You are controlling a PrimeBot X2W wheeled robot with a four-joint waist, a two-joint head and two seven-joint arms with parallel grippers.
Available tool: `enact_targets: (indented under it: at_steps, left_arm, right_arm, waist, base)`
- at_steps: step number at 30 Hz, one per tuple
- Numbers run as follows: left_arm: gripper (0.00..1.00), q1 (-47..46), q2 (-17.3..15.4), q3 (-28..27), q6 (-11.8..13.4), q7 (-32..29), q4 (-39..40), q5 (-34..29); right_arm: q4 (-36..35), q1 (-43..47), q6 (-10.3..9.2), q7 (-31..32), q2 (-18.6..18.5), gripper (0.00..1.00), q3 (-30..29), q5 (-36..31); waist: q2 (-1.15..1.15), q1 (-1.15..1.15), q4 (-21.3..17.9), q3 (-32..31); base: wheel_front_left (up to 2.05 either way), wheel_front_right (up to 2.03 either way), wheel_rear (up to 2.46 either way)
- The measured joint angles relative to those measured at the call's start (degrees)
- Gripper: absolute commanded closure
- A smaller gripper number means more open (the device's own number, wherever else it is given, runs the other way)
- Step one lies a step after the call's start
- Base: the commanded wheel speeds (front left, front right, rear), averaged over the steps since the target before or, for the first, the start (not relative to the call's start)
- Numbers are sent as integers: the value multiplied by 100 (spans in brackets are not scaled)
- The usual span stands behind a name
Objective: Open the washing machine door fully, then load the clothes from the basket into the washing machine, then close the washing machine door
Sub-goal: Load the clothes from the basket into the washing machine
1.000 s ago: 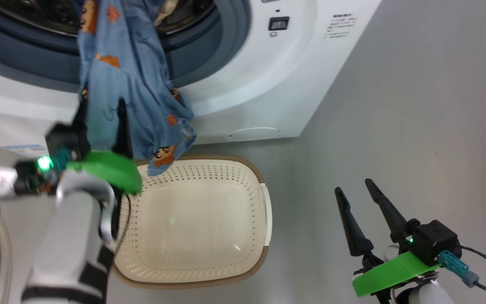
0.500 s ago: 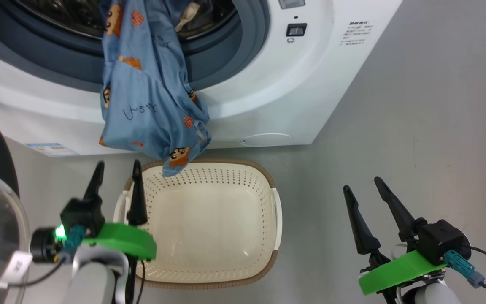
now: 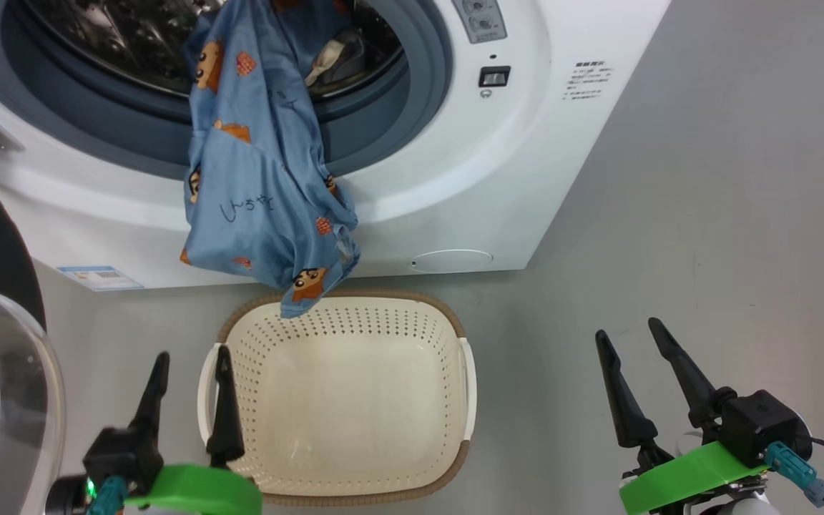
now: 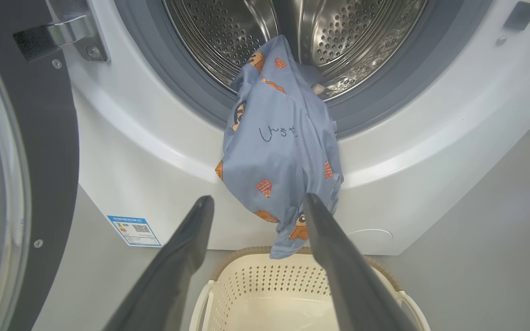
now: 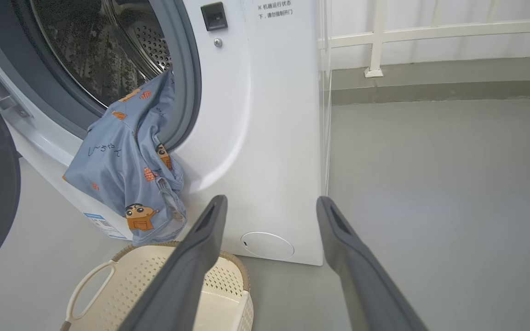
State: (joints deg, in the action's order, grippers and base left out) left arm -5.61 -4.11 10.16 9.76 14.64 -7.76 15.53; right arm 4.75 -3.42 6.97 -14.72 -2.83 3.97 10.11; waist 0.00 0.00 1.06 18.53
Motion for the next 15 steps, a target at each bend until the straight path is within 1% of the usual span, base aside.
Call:
enact_targets:
  at_steps: [6,15]
  left_arm:
    - [0,403,-45,-78,-1,-1,275,55]
    - [0,467,-80,-82,-1,-1,379,94]
  right_arm:
    - [-33,10,0,0,0,0,-65,-46]
    - [-45,10,0,0,1,0,-74,-46]
  waist:
    - [0,0,-70,-9]
    - [0,0,-111,15]
  base:
    - [0,0,0]
    - [0,0,0]
